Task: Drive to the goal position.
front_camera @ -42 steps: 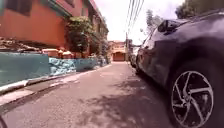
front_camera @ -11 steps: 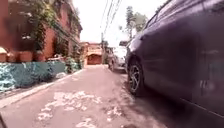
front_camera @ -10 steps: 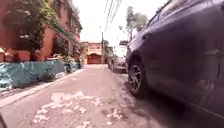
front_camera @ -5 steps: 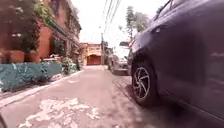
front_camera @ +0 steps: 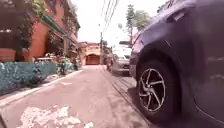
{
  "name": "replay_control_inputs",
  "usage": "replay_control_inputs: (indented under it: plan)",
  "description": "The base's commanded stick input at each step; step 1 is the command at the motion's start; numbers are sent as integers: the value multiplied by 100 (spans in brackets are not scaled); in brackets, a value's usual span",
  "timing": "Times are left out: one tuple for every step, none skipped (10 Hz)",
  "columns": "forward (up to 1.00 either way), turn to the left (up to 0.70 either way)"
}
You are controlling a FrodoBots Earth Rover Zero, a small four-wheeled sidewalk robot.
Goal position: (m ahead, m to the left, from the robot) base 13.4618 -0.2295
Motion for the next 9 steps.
replay_control_inputs:
  plan:
    - [70, 0]
    - [70, 0]
    - [70, 0]
    - [70, 0]
    - [70, 0]
    - [70, 0]
    - [70, 0]
    - [70, 0]
    - [70, 0]
